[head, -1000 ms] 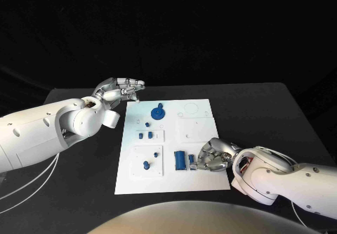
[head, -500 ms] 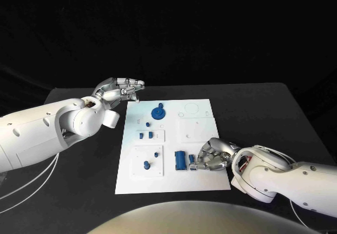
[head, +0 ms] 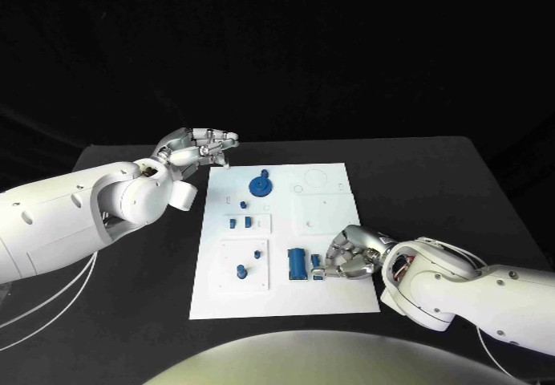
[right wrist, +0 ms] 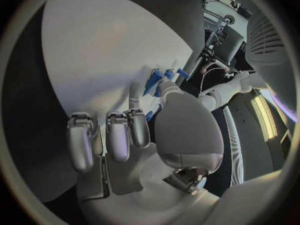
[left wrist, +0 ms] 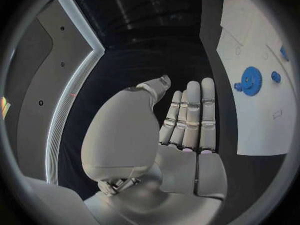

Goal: Assemble the parts on the task board

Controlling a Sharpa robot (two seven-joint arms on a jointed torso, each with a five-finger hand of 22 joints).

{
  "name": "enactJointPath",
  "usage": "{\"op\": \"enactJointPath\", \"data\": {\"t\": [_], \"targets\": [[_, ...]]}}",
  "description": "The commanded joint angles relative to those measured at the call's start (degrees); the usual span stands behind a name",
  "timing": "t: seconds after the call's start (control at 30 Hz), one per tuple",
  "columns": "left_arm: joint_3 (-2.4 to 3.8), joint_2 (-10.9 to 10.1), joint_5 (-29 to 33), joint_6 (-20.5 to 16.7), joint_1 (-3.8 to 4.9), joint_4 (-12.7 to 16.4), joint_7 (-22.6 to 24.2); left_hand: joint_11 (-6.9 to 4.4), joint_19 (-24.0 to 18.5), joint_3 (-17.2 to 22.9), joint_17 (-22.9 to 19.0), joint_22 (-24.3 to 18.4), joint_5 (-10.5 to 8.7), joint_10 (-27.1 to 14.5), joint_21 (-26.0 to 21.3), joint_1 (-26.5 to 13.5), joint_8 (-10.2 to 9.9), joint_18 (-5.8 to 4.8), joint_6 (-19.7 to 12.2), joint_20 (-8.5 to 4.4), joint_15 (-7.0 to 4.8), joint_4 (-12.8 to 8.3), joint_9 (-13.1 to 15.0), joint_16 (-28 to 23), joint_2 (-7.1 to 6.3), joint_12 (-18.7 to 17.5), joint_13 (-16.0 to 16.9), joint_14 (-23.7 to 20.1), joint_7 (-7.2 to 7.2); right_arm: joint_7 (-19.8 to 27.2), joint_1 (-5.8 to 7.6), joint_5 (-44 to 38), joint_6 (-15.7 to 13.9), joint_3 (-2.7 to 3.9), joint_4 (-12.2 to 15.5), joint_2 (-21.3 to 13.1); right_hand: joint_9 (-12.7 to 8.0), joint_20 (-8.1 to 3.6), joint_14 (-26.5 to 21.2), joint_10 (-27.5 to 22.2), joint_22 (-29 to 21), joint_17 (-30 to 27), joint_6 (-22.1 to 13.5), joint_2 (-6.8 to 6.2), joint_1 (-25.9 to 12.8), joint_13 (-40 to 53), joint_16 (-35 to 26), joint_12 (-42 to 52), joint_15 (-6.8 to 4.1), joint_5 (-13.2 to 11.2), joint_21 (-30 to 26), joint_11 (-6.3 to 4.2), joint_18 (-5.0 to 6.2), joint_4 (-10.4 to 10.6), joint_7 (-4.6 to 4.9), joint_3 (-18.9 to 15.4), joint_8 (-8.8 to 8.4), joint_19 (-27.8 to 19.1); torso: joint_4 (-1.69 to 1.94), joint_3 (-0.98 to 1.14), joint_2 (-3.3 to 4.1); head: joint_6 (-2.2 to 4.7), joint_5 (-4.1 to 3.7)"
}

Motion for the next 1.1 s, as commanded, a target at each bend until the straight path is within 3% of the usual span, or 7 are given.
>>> {"op": "enactJointPath", "data": {"t": [0.03, 0.53, 0.7, 0.83, 0.93, 1.03, 1.1], "targets": [[0.04, 0.06, -0.07, 0.70, 0.03, 0.12, 0.35, 0.03, 0.31, -0.32, -0.02, -0.10, 0.06, -0.47, -0.37, -0.14, 0.34, 0.29, -0.34, 0.27, -0.17, 0.10, 0.08, -0.04, 0.55, 0.27, 0.03, -0.43, -0.05, 0.63, -0.09, -0.94, 0.19, -0.06, -0.24, -0.02, -0.03, -0.14, 4.65, 4.01, 14.56, 8.52, 0.09, 0.01, 1.26, 11.52, 0.20, 0.20, -0.27, 0.25, 0.25, -0.03, -0.42, 0.01, 0.13, -0.54, -0.16, 5.21, -0.03, 0.01, 0.04, 0.01, 0.02], [0.03, 0.10, -0.07, 0.68, 0.03, 0.12, 0.35, 0.03, 0.31, -0.32, -0.02, -0.10, 0.06, -0.47, -0.37, -0.14, 0.34, 0.29, -0.34, 0.27, -0.17, 0.10, 0.08, -0.04, 0.55, 0.27, 0.03, -0.43, -0.05, 1.27, -0.06, -1.43, -0.06, -0.04, -0.24, 0.25, -0.35, -0.14, 4.65, 4.07, 14.55, 8.55, 0.19, 0.29, 3.07, 11.61, 0.21, 0.36, -0.25, 0.20, 0.19, 0.01, -0.41, 0.25, 0.19, -2.13, -0.21, 5.18, 0.01, 0.04, 0.03, 0.01, -0.09], [0.03, 0.13, -0.07, 0.61, 0.03, 0.12, 0.45, 0.03, 0.31, -0.32, -0.02, -0.10, 0.06, -0.47, -0.37, -0.14, 0.34, 0.29, -0.34, 0.27, -0.17, 0.10, 0.08, -0.04, 0.55, 0.27, 0.03, -0.43, -0.05, 2.83, 0.02, -0.39, -3.15, 0.03, 0.02, -0.05, -0.51, -0.11, 4.61, 3.94, 14.48, 8.36, 0.16, 0.76, 2.45, 11.42, 0.13, -0.14, -0.21, 0.22, -0.03, 0.05, -0.36, 0.33, 0.25, -3.35, -0.26, 5.08, -0.02, 0.00, 0.01, 0.01, -0.10], [0.02, 0.08, 0.00, 0.28, 0.02, 0.18, 0.92, 0.03, 0.34, -0.39, 0.00, -0.17, 0.06, -0.62, -0.52, -0.18, 0.50, 0.30, -0.47, 0.29, -0.15, 0.25, 0.08, 0.04, 0.68, 0.48, 0.05, -0.51, -0.06, 6.61, 0.63, 3.37, -7.05, 0.21, 0.07, -0.73, -0.78, -0.01, 4.39, 3.51, 14.09, 7.32, -0.51, 1.31, 2.07, 10.85, -0.31, -1.56, -0.07, 0.28, -1.30, 0.25, -0.07, 0.29, 0.49, -5.04, -0.64, 4.51, -0.02, -0.03, -0.07, 0.01, -0.13], [-0.08, -0.05, 0.20, -0.18, 0.02, 0.29, 1.52, 0.03, 0.34, -0.40, 0.00, -0.17, 0.06, -0.62, -0.53, -0.19, 0.50, 0.30, -0.48, 0.29, -0.15, 0.26, 0.08, 0.04, 0.68, 0.49, 0.05, -0.51, -0.06, 12.17, 2.14, 10.91, -9.75, 0.31, -0.97, -1.16, -1.23, 0.27, 4.10, 3.04, 13.46, 6.07, -1.97, 2.08, 3.02, 10.35, -0.90, -2.83, 0.31, 0.31, -3.40, 0.73, 0.39, 0.19, 1.08, -6.29, -1.48, 3.56, -0.19, -0.19, -0.21, 0.01, -0.09], [-0.18, 0.05, 0.78, -0.77, -0.02, 0.26, 2.46, 0.01, 0.11, -0.48, -0.16, -0.33, 0.04, -0.46, -0.86, -0.34, 0.54, 0.28, -0.69, 0.33, -0.12, 0.47, 0.05, -0.34, 0.69, 0.76, 0.10, -1.03, -0.08, 19.52, 3.98, 21.11, -11.12, 0.35, -3.33, -1.16, -2.12, 1.15, 3.50, 1.37, 12.00, 3.52, -4.80, 3.38, 6.10, 8.55, -2.21, -7.14, 1.35, 0.28, -8.28, 1.94, 1.41, 0.06, 2.38, -7.66, -3.36, 1.37, -0.23, -0.38, -0.40, 0.55, -0.07], [-0.25, 0.15, 1.39, -1.11, -0.08, 0.21, 3.02, 0.02, -0.54, -0.43, -0.64, -0.80, 0.05, -0.33, -1.81, -0.26, 0.67, 0.26, -0.93, 0.41, -0.04, 0.61, 0.03, -1.49, 0.71, 1.11, 0.10, -2.14, -0.10, 23.55, 5.19, 26.90, -11.51, 0.37, -5.36, -0.82, -2.43, 1.54, 2.74, -0.53, 10.57, 0.66, -5.94, 3.67, 8.56, 6.46, -3.75, -11.92, 1.68, 0.29, -12.98, 2.39, 2.37, -0.35, 2.98, -7.84, -4.09, -0.75, -0.26, -0.69, -0.89, 0.75, -0.09]]}}
